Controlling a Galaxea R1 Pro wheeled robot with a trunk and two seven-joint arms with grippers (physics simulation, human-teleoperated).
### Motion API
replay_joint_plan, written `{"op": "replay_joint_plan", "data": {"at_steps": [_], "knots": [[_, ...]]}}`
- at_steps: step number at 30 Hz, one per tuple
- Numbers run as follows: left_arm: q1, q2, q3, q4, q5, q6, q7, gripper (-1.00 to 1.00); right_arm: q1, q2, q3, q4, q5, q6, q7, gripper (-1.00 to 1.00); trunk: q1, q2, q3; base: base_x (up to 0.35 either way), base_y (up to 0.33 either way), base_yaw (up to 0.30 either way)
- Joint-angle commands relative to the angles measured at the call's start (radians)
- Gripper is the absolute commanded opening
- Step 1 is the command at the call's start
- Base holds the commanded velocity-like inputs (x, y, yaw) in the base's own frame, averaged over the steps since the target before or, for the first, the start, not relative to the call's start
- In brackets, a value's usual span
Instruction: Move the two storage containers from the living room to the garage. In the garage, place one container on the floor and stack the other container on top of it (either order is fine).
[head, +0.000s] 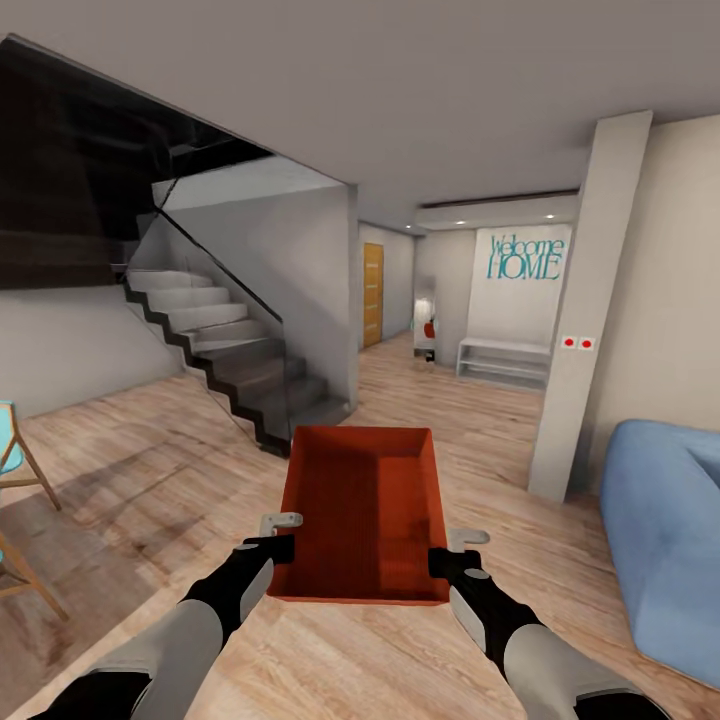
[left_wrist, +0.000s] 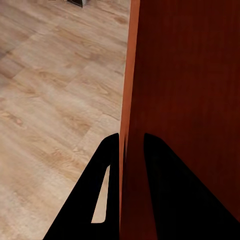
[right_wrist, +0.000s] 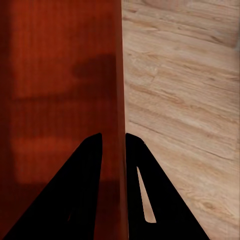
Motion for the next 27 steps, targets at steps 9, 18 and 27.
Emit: {"op": "replay_joint_plan", "data": {"at_steps": [9, 18, 27], "knots": [[0.000, 0.012, 0.010, -0.006, -0.023, 0.001, 0.010, -1.00, 0.000, -0.002, -0.006, 0.003, -0.011, 0.003, -0.015, -1.00, 0.001, -0.001, 0.000, 0.322, 0.000, -0.017], [0.000, 0.012, 0.010, -0.006, -0.023, 0.001, 0.010, -1.00, 0.000, -0.002, -0.005, 0.003, -0.011, 0.006, -0.014, -1.00, 0.001, -0.001, 0.000, 0.322, 0.000, -0.224], [0.000, 0.012, 0.010, -0.007, -0.024, 0.001, 0.010, -1.00, 0.000, -0.002, -0.005, 0.003, -0.011, 0.006, -0.014, -1.00, 0.001, -0.001, 0.000, 0.322, 0.000, -0.242]]}}
